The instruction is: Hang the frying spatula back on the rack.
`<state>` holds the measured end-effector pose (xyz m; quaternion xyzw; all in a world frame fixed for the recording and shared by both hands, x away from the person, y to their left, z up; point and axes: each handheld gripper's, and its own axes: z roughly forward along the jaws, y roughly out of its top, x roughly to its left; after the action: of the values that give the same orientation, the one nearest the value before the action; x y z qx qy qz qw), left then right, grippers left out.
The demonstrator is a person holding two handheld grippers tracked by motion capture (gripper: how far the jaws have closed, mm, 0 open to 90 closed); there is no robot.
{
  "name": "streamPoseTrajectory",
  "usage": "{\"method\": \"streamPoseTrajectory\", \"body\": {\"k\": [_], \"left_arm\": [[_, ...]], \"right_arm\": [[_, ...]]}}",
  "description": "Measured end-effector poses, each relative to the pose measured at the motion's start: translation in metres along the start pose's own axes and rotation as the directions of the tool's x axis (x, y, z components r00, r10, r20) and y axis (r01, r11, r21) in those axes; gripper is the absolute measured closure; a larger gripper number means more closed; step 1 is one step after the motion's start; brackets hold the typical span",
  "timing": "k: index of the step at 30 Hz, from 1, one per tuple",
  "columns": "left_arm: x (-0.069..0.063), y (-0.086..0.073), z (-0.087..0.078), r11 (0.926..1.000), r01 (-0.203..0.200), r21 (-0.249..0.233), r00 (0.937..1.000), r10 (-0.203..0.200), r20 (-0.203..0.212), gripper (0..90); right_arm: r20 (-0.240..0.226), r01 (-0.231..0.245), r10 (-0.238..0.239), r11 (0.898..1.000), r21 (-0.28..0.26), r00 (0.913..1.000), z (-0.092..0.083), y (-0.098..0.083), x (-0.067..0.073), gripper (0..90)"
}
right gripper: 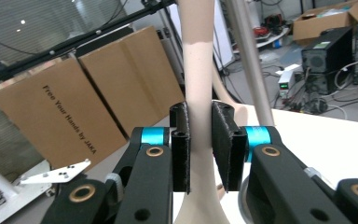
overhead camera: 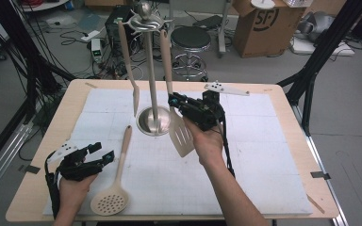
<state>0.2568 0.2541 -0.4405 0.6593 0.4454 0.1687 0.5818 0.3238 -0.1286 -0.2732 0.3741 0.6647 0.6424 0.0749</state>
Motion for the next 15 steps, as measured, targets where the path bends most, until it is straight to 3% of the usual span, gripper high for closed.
{"method": "streamPoseTrajectory", "body": {"k": [7,15], "left_arm": [[-0.0002,0.0,0.0007,1.0,-0.004,0.004,1.0,0.004,0.0,25.9],[0.0002,-0.0003,0.0008,1.0,-0.003,0.004,1.0,0.003,0.0,26.0]], "right_arm": [[-0.046,-0.008,0.008,1.0,0.004,0.9989,0.0043,-0.0004,-0.0019,77.9],[-0.048,-0.001,0.001,1.0,0.016,0.9988,0.0087,-0.0008,-0.0044,77.8]]}}
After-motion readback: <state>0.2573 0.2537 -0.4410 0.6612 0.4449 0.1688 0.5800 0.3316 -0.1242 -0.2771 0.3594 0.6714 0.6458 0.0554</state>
